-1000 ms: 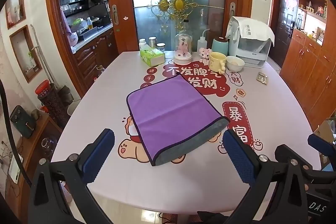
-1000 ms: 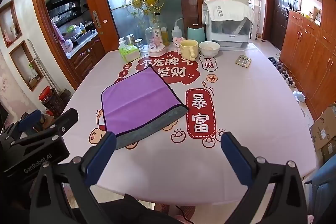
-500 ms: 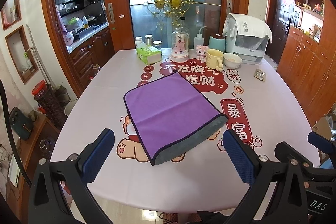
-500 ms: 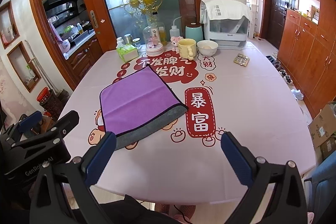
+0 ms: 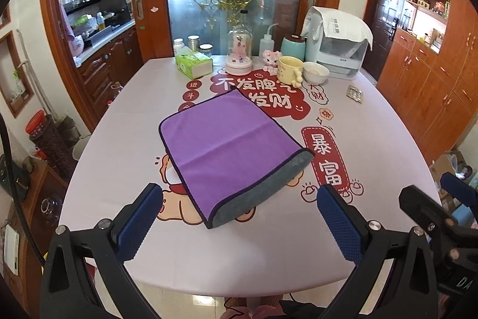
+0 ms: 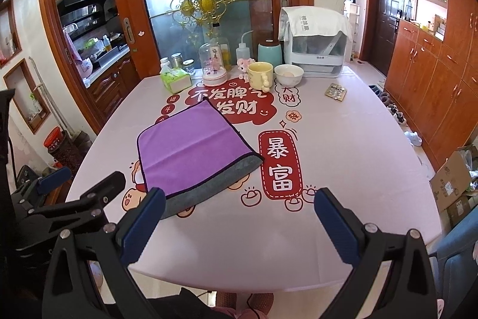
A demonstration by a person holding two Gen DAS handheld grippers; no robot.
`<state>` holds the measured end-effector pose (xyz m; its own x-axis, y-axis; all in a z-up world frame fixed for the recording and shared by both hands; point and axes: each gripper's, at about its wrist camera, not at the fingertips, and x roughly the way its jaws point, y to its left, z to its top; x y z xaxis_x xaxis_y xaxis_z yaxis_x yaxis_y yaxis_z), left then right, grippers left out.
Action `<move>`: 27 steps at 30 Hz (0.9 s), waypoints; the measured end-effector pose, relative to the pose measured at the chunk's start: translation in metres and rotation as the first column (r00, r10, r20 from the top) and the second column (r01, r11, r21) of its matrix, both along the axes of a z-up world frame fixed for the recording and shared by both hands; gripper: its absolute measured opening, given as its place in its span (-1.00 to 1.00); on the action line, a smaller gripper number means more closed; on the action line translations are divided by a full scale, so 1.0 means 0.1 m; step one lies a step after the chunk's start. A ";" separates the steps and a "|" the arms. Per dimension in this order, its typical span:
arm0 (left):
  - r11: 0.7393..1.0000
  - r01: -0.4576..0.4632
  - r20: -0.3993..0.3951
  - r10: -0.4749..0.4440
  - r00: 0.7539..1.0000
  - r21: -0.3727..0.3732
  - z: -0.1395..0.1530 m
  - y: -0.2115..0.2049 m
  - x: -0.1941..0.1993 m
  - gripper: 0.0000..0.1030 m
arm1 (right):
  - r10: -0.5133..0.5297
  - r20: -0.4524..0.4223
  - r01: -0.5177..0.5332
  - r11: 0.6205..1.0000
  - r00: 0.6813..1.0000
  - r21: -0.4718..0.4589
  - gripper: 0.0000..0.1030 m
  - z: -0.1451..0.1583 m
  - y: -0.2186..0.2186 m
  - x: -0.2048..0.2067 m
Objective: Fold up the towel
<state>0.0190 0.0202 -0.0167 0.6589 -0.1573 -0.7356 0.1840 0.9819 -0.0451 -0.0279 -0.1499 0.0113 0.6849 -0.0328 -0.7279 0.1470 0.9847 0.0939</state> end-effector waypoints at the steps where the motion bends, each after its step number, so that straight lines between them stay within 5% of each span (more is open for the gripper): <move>1: 1.000 0.009 -0.005 -0.009 1.000 -0.001 -0.02 0.02 0.01 0.99 | -0.007 0.004 0.007 1.000 1.000 0.004 0.95 0.00 0.01 0.00; 13: 0.997 0.071 -0.053 -0.073 0.996 -0.028 -0.16 0.19 0.14 0.99 | -0.066 0.046 0.066 0.998 0.997 0.005 0.95 -0.02 0.09 -0.05; 27: 0.997 -0.060 -0.145 0.051 0.988 -0.054 -0.40 0.18 0.57 0.99 | 0.010 0.005 -0.010 1.000 1.000 0.002 0.94 -0.16 -0.32 0.48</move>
<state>0.0757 0.0378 -0.0566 0.5565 -0.1682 -0.8137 0.1167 0.9854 -0.1239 0.0198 -0.1814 -0.0051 0.6885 -0.0243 -0.7248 0.1364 0.9859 0.0965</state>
